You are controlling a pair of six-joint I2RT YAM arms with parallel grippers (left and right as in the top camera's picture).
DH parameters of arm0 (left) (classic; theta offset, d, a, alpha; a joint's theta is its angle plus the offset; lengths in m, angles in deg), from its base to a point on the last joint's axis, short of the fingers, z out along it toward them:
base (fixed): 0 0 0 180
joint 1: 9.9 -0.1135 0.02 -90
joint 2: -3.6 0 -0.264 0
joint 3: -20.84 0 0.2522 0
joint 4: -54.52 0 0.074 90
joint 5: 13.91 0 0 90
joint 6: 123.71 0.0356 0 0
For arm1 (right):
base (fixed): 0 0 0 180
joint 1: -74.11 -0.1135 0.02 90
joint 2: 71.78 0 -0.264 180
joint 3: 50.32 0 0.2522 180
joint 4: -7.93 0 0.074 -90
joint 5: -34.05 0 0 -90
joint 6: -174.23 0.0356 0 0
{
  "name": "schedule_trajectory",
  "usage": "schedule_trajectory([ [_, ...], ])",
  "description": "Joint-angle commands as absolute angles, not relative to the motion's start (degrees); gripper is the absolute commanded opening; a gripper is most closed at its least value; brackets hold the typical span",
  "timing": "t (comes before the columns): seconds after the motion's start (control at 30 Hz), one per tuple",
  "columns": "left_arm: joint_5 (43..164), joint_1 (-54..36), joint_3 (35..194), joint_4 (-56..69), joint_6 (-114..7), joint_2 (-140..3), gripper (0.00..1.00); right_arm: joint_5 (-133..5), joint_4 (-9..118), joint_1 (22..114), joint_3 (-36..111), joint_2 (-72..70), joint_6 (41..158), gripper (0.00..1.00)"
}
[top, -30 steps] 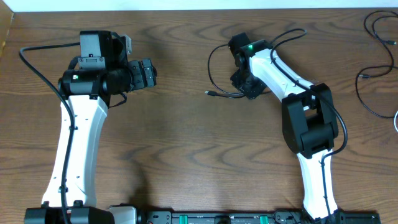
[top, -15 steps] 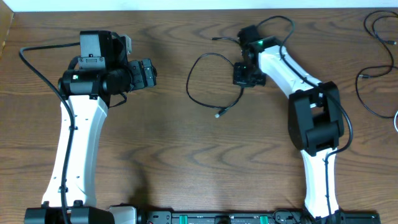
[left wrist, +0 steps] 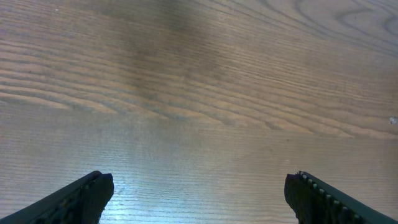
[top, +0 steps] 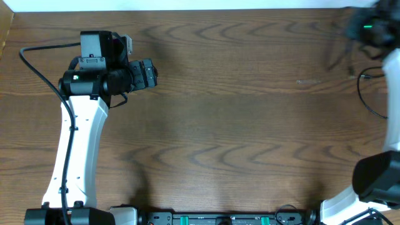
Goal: Untangle cables
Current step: 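Carry the black cable to the back right corner with the right gripper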
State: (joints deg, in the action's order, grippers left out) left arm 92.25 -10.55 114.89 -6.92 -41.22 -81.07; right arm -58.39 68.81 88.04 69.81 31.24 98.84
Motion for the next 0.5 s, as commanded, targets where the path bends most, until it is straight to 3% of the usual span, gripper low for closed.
schedule_trajectory([
  [0.0,91.9,-10.8,115.5,-6.9,-41.3,-81.4,0.93,-56.8,67.3,93.9,70.0,32.4,97.8,0.01],
  [0.17,91.9,-10.8,115.5,-6.9,-41.3,-81.4,0.93,-59.4,63.6,98.6,70.0,35.9,97.1,0.01],
  [0.37,91.9,-10.8,115.5,-6.9,-41.3,-81.4,0.93,-58.4,50.0,99.6,70.0,42.5,95.0,0.01],
  [0.4,91.9,-10.8,115.5,-6.9,-41.3,-81.4,0.93,-58.0,48.9,99.6,70.0,43.3,94.6,0.1],
  [0.47,91.9,-10.8,115.5,-6.9,-41.3,-81.4,0.93,-56.2,48.3,99.7,70.0,44.2,94.9,0.99],
])
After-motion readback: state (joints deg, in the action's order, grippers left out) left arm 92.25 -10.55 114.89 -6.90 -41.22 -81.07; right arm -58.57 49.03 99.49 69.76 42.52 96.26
